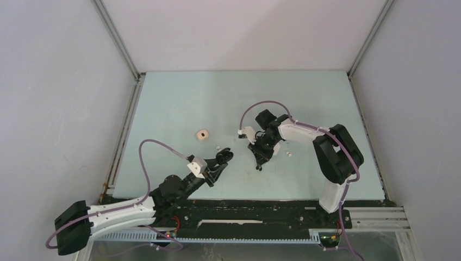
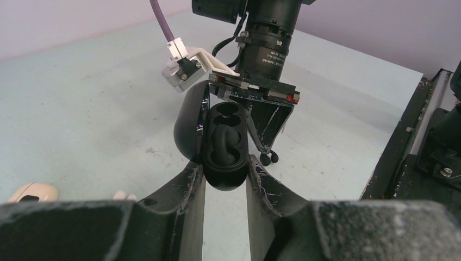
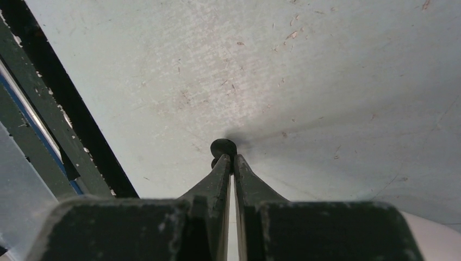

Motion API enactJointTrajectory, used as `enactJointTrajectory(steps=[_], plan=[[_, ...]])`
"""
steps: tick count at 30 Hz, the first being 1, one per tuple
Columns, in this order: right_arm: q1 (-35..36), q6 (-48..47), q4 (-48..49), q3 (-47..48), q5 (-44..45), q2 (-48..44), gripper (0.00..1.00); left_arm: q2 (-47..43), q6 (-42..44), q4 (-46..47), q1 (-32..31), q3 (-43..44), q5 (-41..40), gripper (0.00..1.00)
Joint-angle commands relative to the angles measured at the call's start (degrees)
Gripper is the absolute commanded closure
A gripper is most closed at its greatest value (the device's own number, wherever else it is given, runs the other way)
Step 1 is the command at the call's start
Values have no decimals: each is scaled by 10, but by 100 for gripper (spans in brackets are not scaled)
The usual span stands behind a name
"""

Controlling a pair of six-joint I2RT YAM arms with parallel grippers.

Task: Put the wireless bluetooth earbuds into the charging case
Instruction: Pick up the earbud from the center of the board.

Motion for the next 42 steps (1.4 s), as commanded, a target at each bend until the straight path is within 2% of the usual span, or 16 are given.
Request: enactJointTrajectory(steps=[1, 5, 12, 30, 35, 39, 42], plan=[[-2, 0, -11, 13, -22, -8, 91, 4, 12, 23, 2, -46, 9, 100], [0, 0, -14, 13, -28, -1, 88, 3, 12, 22, 2, -46, 8, 100], [9, -1, -19, 13, -26, 1, 89, -3, 12, 17, 2, -46, 8, 100], [9, -5, -35, 12, -4, -1, 83, -8, 12, 10, 2, -45, 11, 100], [5, -7, -39, 12, -9, 0, 86, -5, 12, 11, 2, -45, 11, 100], [5, -13, -42, 12, -12, -1, 98, -4, 12, 11, 2, -45, 12, 100], [5, -19, -39, 12, 0, -34, 100, -3, 12, 11, 2, -44, 14, 100]])
